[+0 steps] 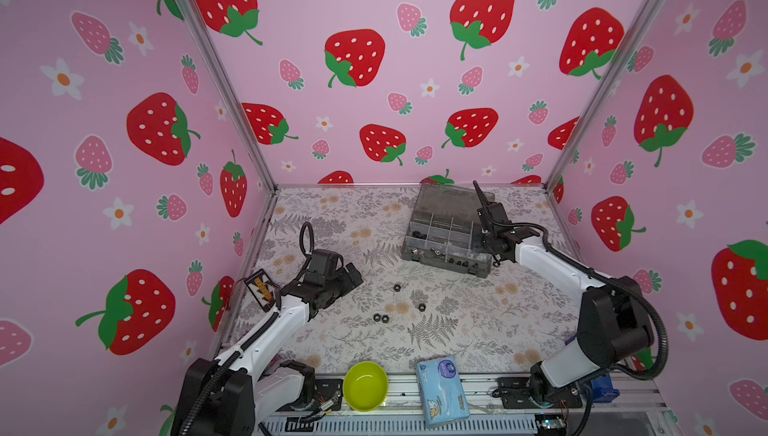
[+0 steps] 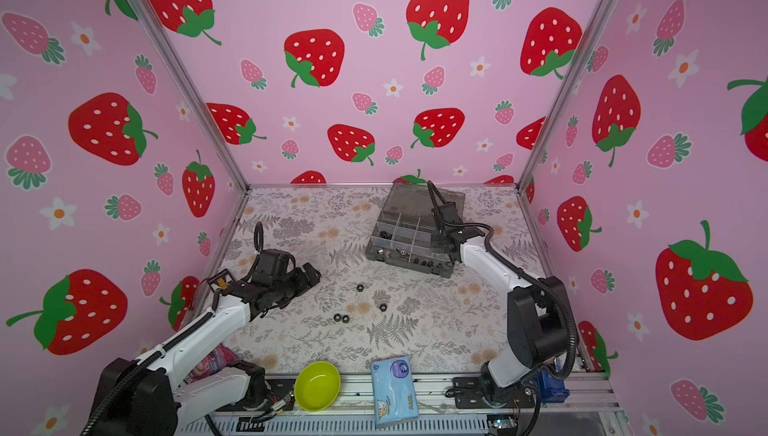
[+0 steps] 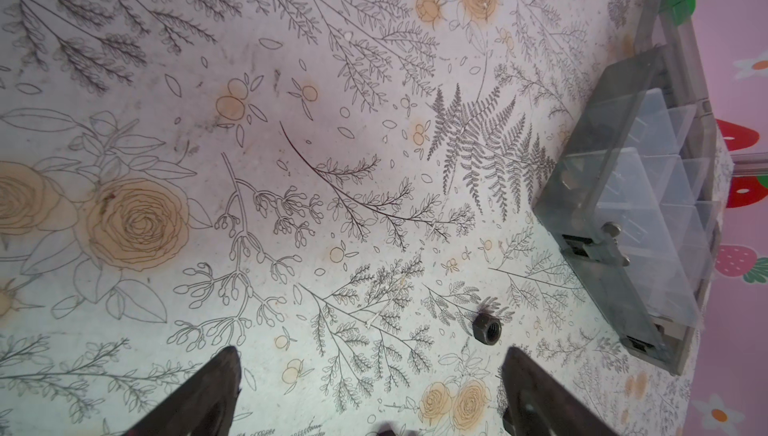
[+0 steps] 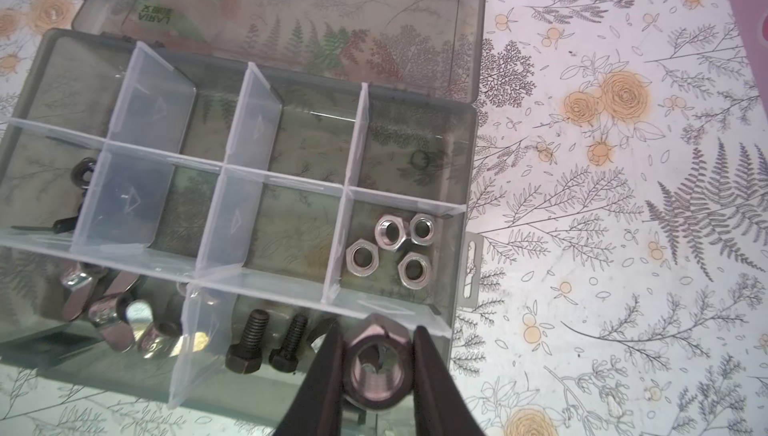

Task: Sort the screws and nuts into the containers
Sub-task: 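Lift the silver hex nut with the right gripper and carry it over the box, then open the right gripper to release the nut among the silver nuts, then move the right gripper back to the table and close on a black hex nut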

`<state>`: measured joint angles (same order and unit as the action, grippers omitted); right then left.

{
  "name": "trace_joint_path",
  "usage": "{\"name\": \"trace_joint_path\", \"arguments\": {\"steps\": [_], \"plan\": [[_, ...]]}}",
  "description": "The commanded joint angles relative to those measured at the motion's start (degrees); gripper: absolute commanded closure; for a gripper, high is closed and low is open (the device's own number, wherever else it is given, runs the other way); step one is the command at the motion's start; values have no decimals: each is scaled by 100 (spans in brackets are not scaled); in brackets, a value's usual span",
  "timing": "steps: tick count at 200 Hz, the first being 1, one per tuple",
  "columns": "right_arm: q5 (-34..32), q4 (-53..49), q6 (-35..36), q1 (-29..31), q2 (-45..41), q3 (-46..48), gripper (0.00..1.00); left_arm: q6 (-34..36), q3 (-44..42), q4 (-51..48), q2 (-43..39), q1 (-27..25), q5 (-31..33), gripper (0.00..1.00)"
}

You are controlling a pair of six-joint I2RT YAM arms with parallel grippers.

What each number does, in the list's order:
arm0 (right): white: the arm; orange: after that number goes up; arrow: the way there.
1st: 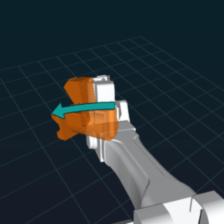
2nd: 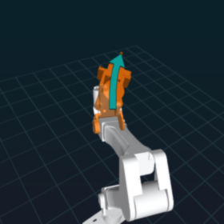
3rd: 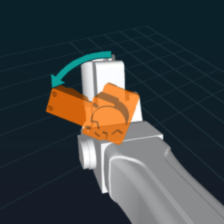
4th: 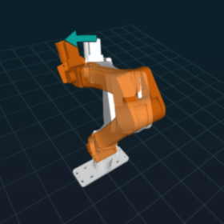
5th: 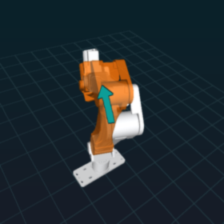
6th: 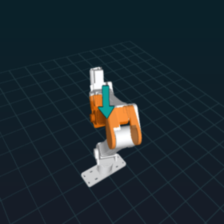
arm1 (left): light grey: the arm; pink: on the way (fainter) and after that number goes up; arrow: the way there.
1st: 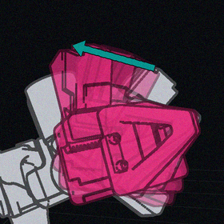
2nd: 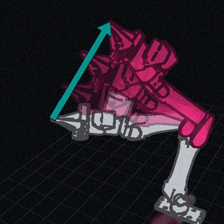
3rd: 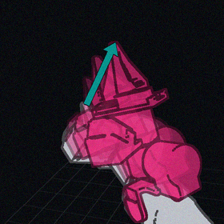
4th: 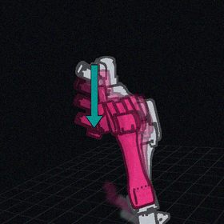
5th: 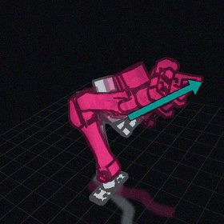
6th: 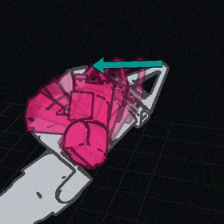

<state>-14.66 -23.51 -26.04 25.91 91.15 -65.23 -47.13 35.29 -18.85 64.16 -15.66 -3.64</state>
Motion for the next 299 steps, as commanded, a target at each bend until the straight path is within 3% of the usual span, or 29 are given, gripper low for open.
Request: {"name": "trace_joint_path", "arguments": {"steps": [1,63,106,144,185,237,262,299], "plan": [[185,87,138,-159,259,-199,94,51,215,-8,-59,-28,196,1],[411,201,283,-409,872,-466,88,28,128,-243,-284,-23,451,1],[324,191,406,-437,1060,-561,66,31,101,-375,-443,-19,556,1],[314,130,442,-436,856,-511,53,29,101,-483,-570,-23,644,1],[323,-47,394,-348,274,-246,51,-37,84,-536,-650,-21,742,1],[100,-417,-138,903,-747,580,50,-119,57,-511,-629,-19,847,1],[1,-787,-528,1708,-758,706,50,-160,57,-505,-565,-16,839,1],[470,-790,-927,2618,-409,779,50,-217,-21,-444,-568,-22,852,1]]}}
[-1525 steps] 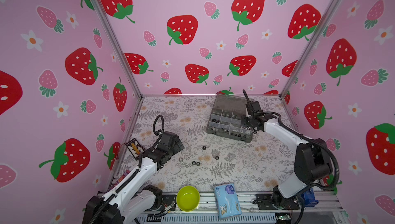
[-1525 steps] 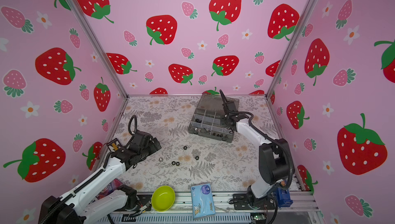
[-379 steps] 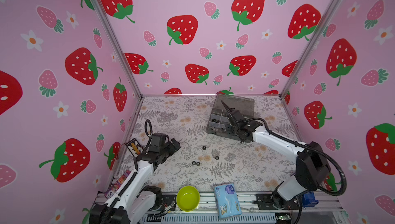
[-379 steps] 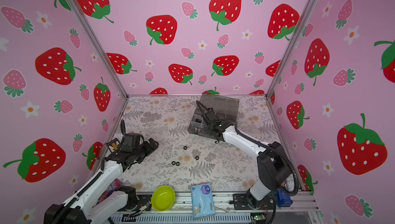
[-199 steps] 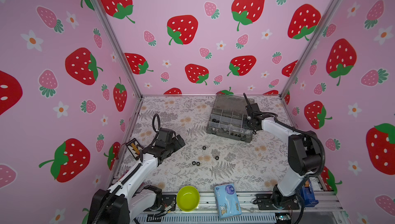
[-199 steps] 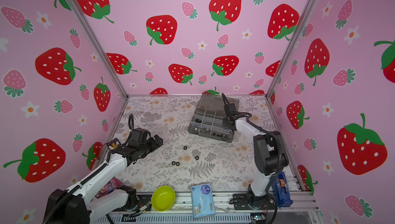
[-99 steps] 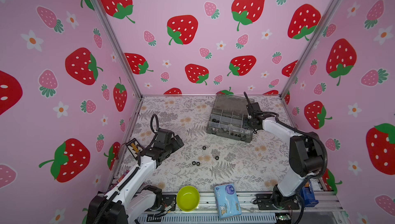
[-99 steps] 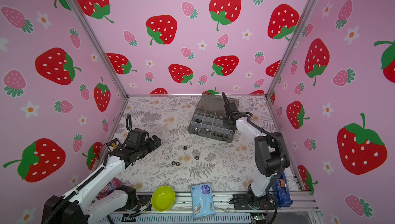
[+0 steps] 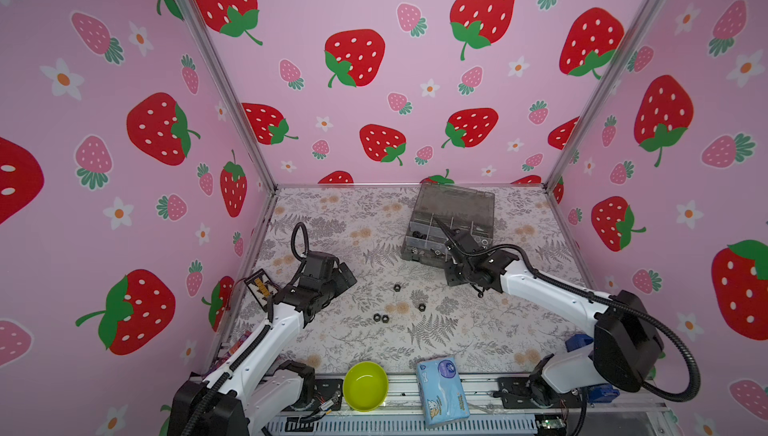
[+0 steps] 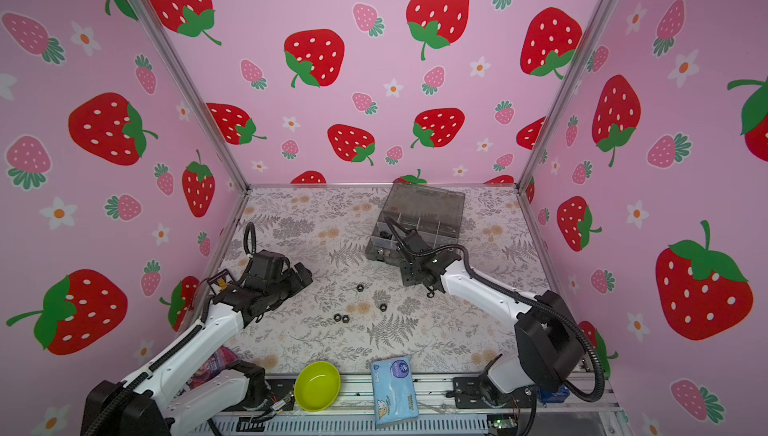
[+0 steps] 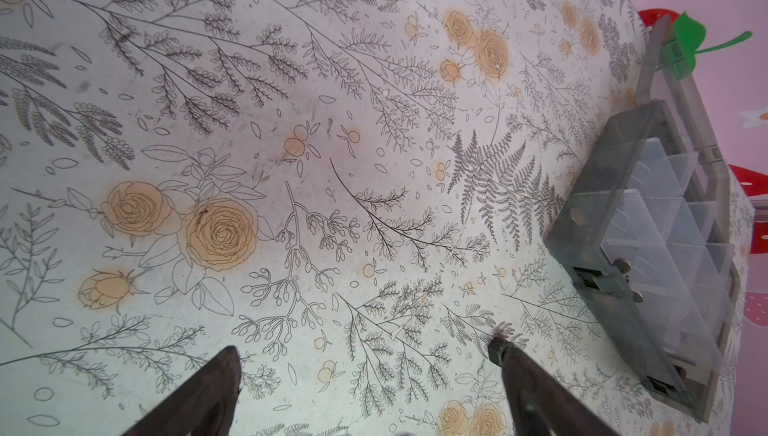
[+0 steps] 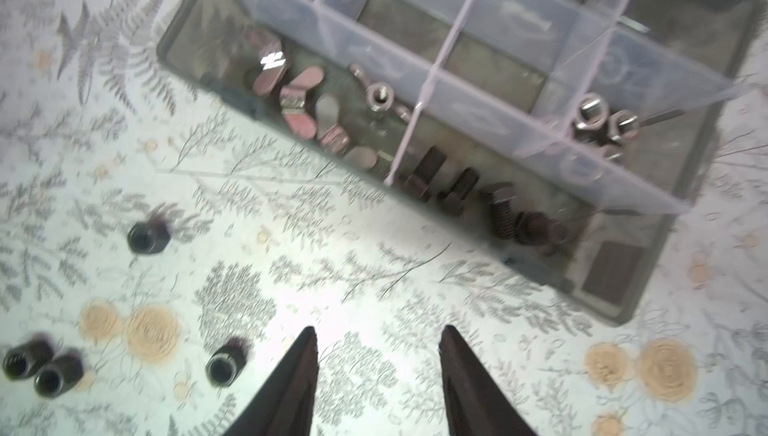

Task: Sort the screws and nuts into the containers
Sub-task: 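Move the right gripper back to the table and close on a black hex nut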

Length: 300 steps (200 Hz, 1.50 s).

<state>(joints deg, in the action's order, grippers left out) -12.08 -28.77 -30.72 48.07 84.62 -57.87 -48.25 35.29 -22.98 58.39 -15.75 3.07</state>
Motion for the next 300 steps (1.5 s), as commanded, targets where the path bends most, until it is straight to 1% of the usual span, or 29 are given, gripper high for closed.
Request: {"name": "trace_joint_path", "arguments": {"steps": [1,28,63,75,91,93,97,156,197,202,239,300], "plan": [[222,-262,-469,425,255,36,50,-106,-26,-31,12,-10,183,1],[557,-131,-556,880,665,-50,49,-132,-79,29,16,-16,185,1],[797,-78,-532,1205,1160,-220,49,-137,-101,56,68,-9,170,1],[805,-83,-506,1318,1318,-294,49,-137,-108,51,79,-12,169,1],[655,-150,-496,1438,1505,-422,49,-133,-126,76,90,-10,179,1],[632,-160,-496,1447,1536,-433,46,-132,-132,75,93,-8,177,1],[594,-178,-494,1467,1579,-467,45,-134,-136,84,86,-6,176,1],[318,-172,-454,1486,2003,-660,45,-112,-134,103,134,-7,164,1],[223,-155,-444,1482,2170,-734,48,-106,-137,84,115,2,168,1],[226,-153,-435,1477,2179,-735,51,-106,-128,91,115,2,163,1],[233,-262,-452,1477,2214,-694,57,-89,-86,75,135,17,151,1],[53,-476,-490,1477,2154,-565,63,-98,-75,70,126,27,141,1]]}}
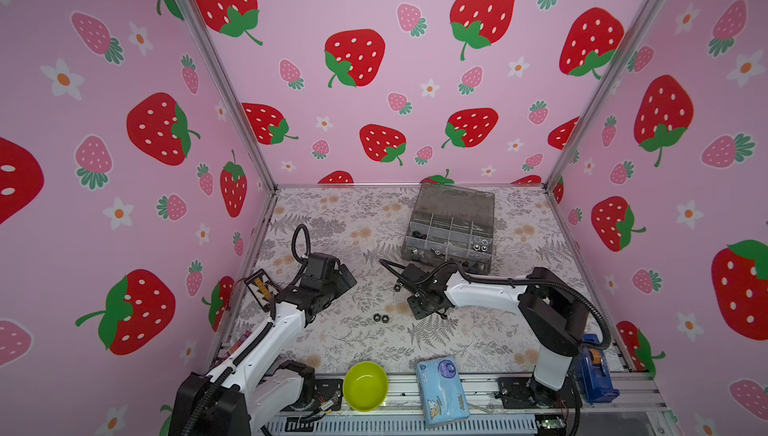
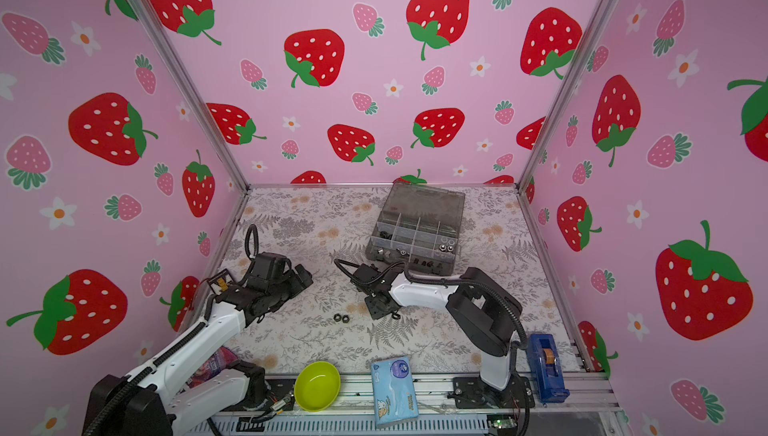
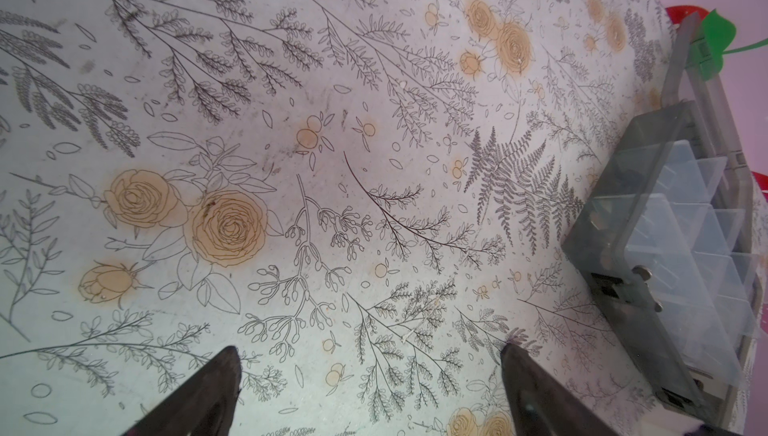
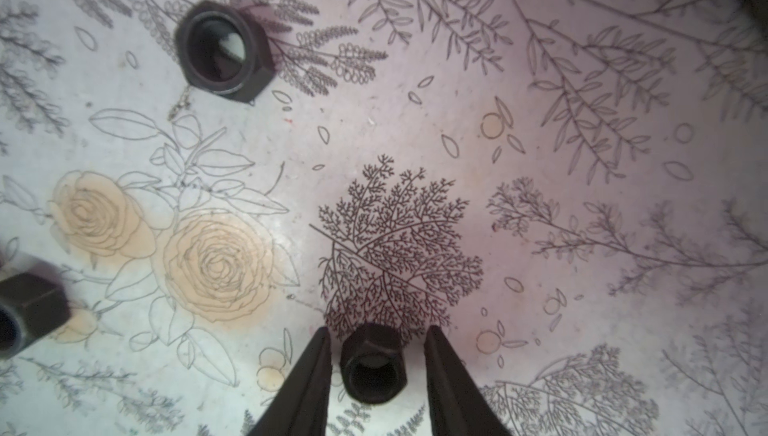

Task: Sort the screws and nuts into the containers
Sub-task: 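Move the right gripper back to the table and close on a black hex nut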

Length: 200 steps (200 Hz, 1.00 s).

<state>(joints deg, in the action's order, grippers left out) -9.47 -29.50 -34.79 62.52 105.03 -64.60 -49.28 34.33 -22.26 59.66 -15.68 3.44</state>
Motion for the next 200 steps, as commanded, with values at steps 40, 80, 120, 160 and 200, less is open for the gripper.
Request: {"name": "trace_joint_path", "arguments": {"steps": [40,80,120,160,200], "plan": [[-121,-245,-46,15,199,109,66,-10,-4,-5,8,22,104,1],[330,2,-27,-3,154,196,67,-3,-26,-38,-53,47,130,1],[597,46,-37,-16,51,367,67,-12,-29,-30,-47,52,122,1],[390,-246,29,-21,106,392,68,-25,-14,-35,-26,57,113,1],[383,-342,64,-21,83,417,70,-38,-31,-40,-79,66,113,1]]}}
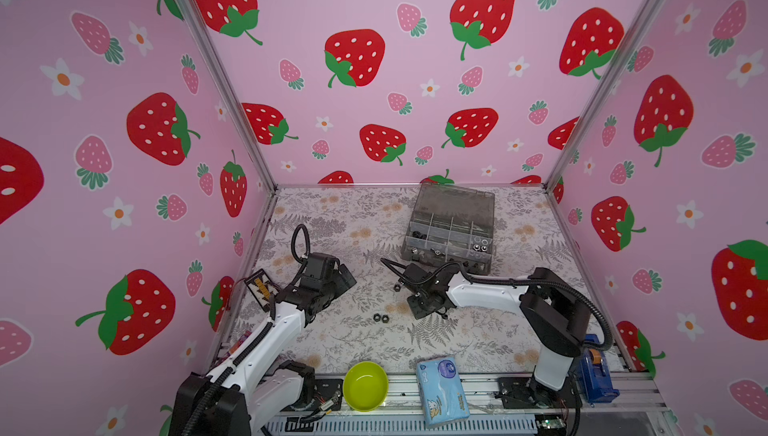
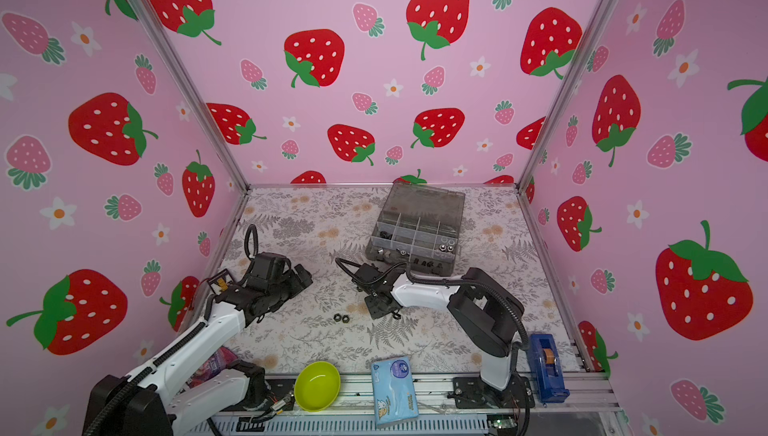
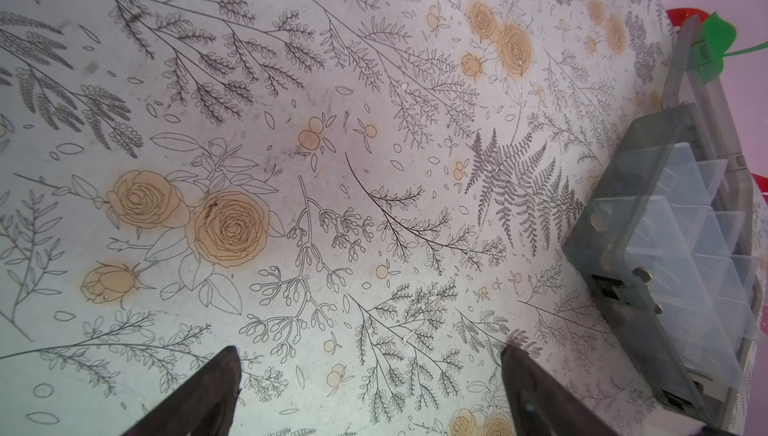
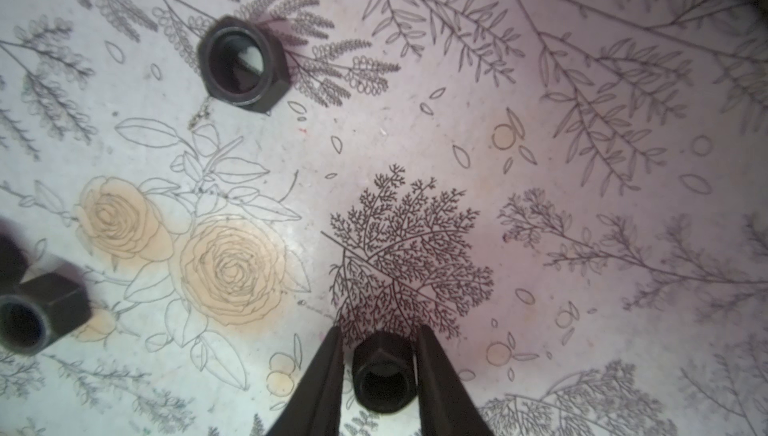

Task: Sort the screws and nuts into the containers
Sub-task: 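Lift the black hex nut with the right gripper and carry it toward the box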

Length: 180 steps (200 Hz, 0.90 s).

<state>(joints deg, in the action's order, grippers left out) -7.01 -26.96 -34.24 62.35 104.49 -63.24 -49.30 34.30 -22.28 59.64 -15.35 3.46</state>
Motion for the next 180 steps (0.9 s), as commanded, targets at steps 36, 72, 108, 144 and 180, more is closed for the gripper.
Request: {"name": "trace_joint_path", "arguments": {"steps": [36,72,108,144,180], "plan": [[162,-601,32,1,131,271,70,-47,-38,-38,-69,39,102,1],[171,-692,75,6,82,320,70,-45,-31,-52,-87,42,102,1],[190,-745,119,19,67,321,66,-60,-38,-46,-88,44,93,1],[142,-673,120,23,143,352,66,-36,-29,-64,-94,48,96,1],[171,-582,102,23,262,332,73,-32,-38,-91,-128,53,106,1]]}}
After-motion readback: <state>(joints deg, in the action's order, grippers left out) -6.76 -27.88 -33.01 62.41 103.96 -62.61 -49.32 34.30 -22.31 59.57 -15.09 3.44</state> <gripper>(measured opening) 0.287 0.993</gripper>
